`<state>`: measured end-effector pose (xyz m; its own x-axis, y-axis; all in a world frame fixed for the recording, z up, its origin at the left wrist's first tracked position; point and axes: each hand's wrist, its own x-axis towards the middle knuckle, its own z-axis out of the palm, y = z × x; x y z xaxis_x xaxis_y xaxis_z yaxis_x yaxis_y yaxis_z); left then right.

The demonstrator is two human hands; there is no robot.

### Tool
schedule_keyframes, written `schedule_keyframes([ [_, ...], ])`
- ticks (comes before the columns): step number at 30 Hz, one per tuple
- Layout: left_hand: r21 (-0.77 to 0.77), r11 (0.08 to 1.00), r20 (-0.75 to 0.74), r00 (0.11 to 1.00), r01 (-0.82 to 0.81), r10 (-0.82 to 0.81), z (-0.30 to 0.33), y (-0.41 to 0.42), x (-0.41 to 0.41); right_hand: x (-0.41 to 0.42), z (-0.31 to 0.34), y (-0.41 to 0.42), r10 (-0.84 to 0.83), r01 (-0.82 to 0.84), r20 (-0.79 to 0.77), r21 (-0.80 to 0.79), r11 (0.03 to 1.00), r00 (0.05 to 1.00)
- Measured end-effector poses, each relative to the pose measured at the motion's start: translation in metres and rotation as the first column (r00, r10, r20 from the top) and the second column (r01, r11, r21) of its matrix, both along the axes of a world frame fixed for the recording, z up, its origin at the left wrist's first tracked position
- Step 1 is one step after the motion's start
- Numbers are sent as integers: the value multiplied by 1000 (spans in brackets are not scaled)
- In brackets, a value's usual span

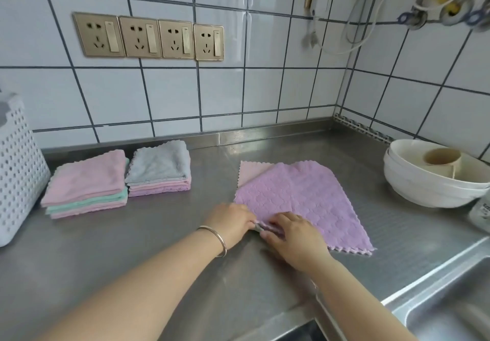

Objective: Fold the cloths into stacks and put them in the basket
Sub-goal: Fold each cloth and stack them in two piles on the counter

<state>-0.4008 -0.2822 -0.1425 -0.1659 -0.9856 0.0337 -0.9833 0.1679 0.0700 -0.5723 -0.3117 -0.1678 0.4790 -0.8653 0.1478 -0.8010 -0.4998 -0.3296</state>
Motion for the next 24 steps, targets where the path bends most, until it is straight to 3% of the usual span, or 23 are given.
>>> schedule_keyframes([
  [3,85,989,-272,952,-119,138,-5,-5,9,3,4,-6,-69,68,19,19,997,997],
  [9,133,969,-400,883,-208,245,-4,-8,7,2,0,-10,-45,38,-86,-84,996,995],
  [12,41,963,-467,847,-265,253,-2,-11,5,-2,4,-14,-66,54,-141,-85,995,988],
  [16,-131,920,-531,810,-369,249,13,-20,2,-31,30,-35,-280,277,-198,-42,960,939],
  [20,-255,883,-556,807,-394,200,44,-34,10,-60,74,-61,-387,365,-41,-258,895,921],
  [24,-427,808,-566,817,-406,112,94,-35,31,-46,134,-74,-236,300,188,-514,803,953],
])
